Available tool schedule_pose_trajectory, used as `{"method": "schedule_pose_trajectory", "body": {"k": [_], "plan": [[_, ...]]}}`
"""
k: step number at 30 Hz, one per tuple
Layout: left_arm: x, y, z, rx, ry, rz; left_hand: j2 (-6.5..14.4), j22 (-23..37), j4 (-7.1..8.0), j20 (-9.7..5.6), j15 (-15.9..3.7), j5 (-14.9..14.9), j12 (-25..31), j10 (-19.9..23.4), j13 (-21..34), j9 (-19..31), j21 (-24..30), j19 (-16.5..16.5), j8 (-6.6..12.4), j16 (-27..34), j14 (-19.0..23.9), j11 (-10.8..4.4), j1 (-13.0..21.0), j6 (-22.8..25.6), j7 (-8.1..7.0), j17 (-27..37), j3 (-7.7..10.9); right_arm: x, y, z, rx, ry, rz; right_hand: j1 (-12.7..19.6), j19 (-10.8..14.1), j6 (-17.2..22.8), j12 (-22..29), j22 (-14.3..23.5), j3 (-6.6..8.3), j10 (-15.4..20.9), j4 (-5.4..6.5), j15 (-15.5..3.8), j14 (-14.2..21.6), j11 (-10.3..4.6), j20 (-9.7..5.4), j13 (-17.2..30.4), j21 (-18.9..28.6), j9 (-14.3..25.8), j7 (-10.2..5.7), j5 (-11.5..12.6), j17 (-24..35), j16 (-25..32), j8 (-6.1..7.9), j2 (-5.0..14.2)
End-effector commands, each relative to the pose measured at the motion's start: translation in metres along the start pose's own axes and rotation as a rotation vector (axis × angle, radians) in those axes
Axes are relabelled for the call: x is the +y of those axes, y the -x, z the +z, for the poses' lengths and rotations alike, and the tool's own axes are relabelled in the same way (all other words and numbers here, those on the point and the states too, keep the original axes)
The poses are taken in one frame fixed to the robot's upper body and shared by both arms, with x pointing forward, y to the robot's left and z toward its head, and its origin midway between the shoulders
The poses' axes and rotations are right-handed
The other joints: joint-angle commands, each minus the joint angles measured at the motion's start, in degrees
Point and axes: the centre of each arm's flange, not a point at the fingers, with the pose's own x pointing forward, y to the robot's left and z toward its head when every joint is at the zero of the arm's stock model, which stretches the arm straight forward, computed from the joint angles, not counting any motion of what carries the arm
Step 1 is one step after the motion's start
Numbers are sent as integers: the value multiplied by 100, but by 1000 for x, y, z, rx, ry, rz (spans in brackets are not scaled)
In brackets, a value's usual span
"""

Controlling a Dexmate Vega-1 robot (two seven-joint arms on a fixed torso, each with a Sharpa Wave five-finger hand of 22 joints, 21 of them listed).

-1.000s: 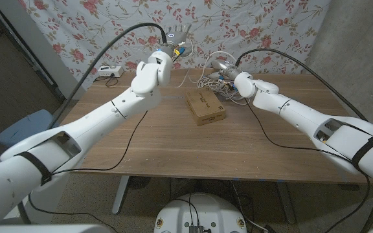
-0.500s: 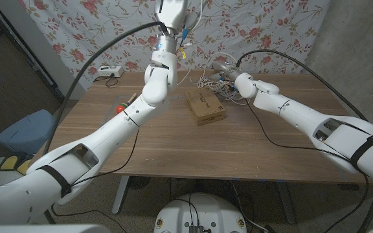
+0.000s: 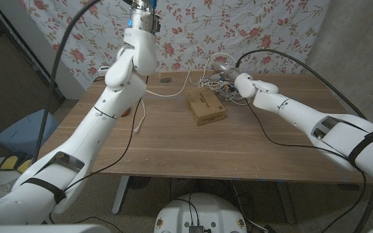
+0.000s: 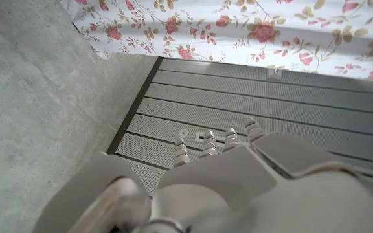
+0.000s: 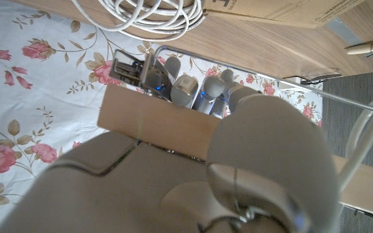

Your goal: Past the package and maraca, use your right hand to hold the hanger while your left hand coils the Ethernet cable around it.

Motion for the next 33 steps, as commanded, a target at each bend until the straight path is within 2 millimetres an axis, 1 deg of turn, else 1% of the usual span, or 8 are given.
{"method": "schedule_pose_trajectory", "body": {"k": [1,7,13,19,20,25,26,33], "plan": [[-26,6,-5,113,1281,-435,18,29,10,3,-1,22,-31,-41,8,13,-6,-416,-42,-8,-45,10,-54,-94,-28,6,-50,0,-2,0,3,7,0,-461,-24,105,24,12,-1,-21,40,-465,-44,13,-514,41,36,7,79,41,14,5,42,562],[-29,11,-8,126,1284,-451,41,37,-1,-1,-19,32,-69,-97,8,12,8,-359,-65,-21,-90,13,-63,-182,-31,4,-57,-1,0,1,1,25,7,-458,-39,109,-8,13,-3,19,39,-465,-47,23,-517,-37,30,9,69,42,13,4,45,562],[-31,17,-11,128,1292,-468,58,41,-13,3,-32,42,-108,-162,9,12,-1,-352,-76,-40,-163,48,-72,-258,-6,4,-68,1,3,2,-7,47,45,-458,-25,110,32,12,-6,-48,41,-464,-47,10,-518,62,33,5,77,43,13,4,42,560],[-32,23,-14,149,1298,-480,67,44,-18,3,-36,48,-111,-152,10,12,-7,-354,-70,-37,-176,79,-78,-276,17,5,-75,-3,7,-4,16,82,101,-458,-36,108,-25,12,-11,-34,42,-465,-50,10,-520,-35,28,12,70,45,14,4,45,557],[-32,25,-15,155,1300,-478,68,44,-19,4,-33,49,-113,-156,11,12,-8,-354,-70,-41,-187,80,-79,-279,18,5,-76,-5,8,-5,21,93,115,-457,-35,114,-9,11,-11,-57,41,-464,-51,-18,-518,4,28,5,70,46,14,4,43,557],[-33,28,-16,163,1304,-483,79,48,-27,4,-51,56,-124,-165,13,12,-17,-357,-72,-42,-217,135,-85,-323,55,6,-84,-9,10,-8,57,146,202,-457,-47,88,0,8,-14,-86,44,-463,-72,-14,-513,35,15,35,64,54,15,0,50,554],[-33,29,-16,164,1303,-484,79,48,-27,4,-53,56,-125,-168,13,12,-17,-358,-71,-42,-219,139,-85,-323,56,6,-85,-10,10,-9,64,151,227,-458,-54,83,-5,8,-15,-87,45,-463,-74,14,-513,27,12,38,72,55,15,-1,50,553],[-35,35,-18,188,1311,-495,89,51,-36,4,-62,63,-135,-181,17,13,-27,-364,-58,-43,-244,165,-88,-325,93,7,-92,-11,4,-11,148,245,422,-483,-126,20,-70,0,-41,-183,70,-462,-156,3,-516,-24,-47,91,17,85,15,-22,51,540]]}}
